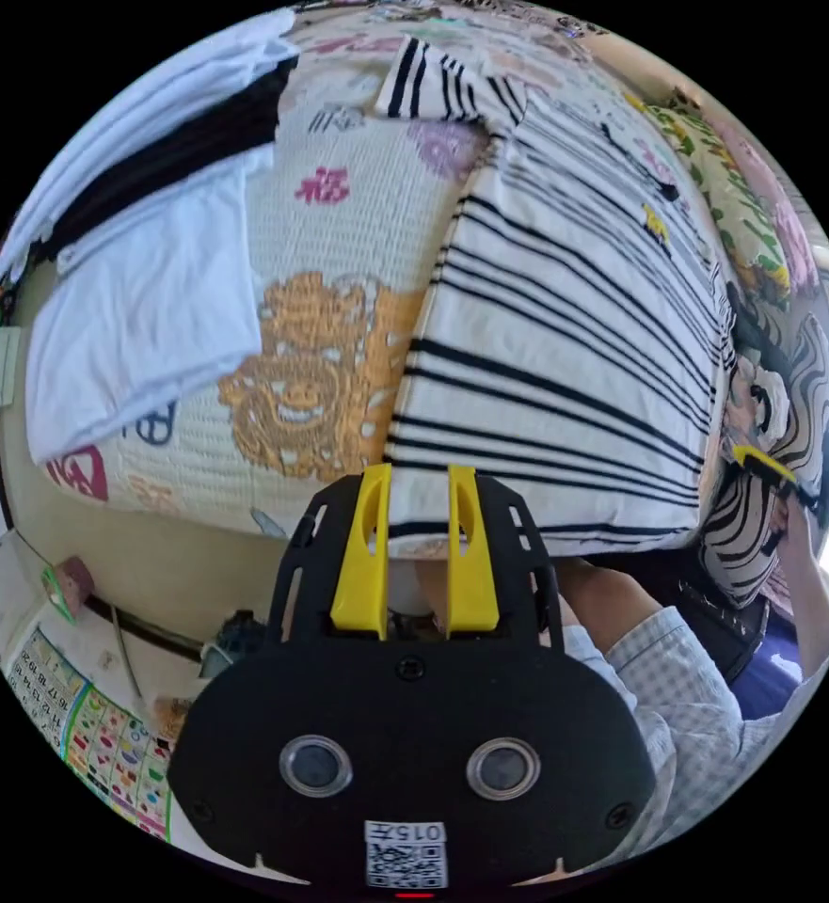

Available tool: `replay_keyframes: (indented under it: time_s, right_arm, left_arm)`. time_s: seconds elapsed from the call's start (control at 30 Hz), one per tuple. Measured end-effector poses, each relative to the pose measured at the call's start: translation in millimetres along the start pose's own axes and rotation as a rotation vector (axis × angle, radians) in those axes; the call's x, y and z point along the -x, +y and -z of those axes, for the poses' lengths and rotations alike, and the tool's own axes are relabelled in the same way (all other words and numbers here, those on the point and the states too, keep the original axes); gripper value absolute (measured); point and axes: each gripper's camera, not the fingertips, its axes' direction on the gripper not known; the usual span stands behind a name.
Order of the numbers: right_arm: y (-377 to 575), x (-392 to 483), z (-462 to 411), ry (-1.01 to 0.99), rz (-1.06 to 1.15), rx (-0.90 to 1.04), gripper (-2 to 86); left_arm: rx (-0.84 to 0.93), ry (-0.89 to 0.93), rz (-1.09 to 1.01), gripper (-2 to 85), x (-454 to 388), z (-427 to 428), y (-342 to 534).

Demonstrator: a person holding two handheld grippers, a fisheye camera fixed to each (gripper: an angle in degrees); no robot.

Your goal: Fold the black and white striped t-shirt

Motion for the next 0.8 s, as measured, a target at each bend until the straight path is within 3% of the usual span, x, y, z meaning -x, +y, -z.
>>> replay_keyframes:
  time_s: [0.17,0.27,0.43,0.8]
  right_arm:
    - [57,-83,-69,-0.144,-0.172,0.208,8.4]
    - [69,-107,-89,-0.282,-0.252,0.182,8.3]
    - [90,-124,-84,-0.313,-0.179,0.132,2.0]
    - [134,-157,-73,-0.230,-0.115,0.130,-0.6]
  left_arm:
    - [0.039,-0.031,-0.002,9.3,-15,-26,-4]
    - [0.038,-0.058,-0.038,8.7,-28,-34,-5]
    - [0.082,-0.101,-0.154,0.2,-53,-41,-4]
    - [0.036,-0.140,-0.157,-0.6,-84,-74,7]
